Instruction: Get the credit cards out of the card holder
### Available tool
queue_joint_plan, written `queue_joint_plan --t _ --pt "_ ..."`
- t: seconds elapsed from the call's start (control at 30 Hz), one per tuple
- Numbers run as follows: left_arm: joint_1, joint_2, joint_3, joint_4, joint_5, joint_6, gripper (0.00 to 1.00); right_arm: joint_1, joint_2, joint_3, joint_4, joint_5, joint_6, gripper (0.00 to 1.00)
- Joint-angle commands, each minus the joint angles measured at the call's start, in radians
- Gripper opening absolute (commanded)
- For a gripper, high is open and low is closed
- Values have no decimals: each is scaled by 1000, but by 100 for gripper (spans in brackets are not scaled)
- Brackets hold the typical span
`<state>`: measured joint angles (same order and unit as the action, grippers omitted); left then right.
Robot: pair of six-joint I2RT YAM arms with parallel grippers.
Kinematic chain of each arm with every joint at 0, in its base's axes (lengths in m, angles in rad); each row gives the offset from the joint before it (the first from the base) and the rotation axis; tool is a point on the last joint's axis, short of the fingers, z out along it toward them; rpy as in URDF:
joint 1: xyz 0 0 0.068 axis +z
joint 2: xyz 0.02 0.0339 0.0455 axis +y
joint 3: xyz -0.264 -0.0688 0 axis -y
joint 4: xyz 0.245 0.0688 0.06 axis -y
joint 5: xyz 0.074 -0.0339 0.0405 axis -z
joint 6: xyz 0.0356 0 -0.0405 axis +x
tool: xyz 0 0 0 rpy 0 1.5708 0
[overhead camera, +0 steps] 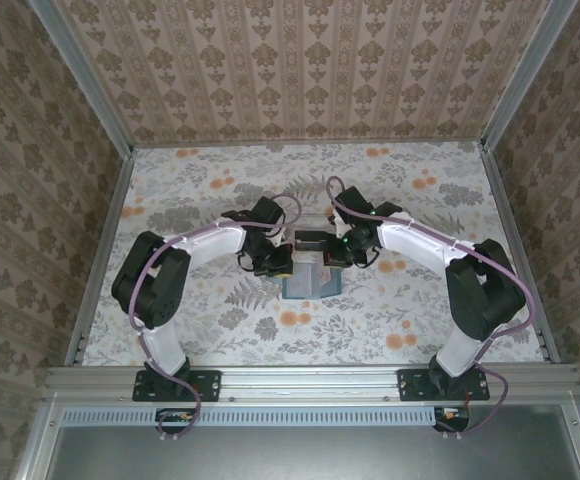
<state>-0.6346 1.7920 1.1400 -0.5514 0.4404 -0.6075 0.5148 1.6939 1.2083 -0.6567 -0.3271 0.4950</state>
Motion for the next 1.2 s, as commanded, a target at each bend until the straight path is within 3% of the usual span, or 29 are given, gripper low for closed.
queue_joint_plan --t 0.0,0.23,0.5,0.77,1.17 --pt "24 -62 -32 -3 -19 -19 6 -2 -13 81 -124 40 -207 0" --pt "59 -106 -80 26 -19 -26 7 -4 72 228 -263 16 -699 2" --pt "90 -144 -134 46 -19 -31 7 -5 269 538 -524 102 -1142 0" --pt "108 -179 -162 39 -29 -28 8 -5 442 833 -675 178 -1313 0" --pt "138 -198 -166 8 -33 -22 8 -9 653 1225 -828 221 -1416 0"
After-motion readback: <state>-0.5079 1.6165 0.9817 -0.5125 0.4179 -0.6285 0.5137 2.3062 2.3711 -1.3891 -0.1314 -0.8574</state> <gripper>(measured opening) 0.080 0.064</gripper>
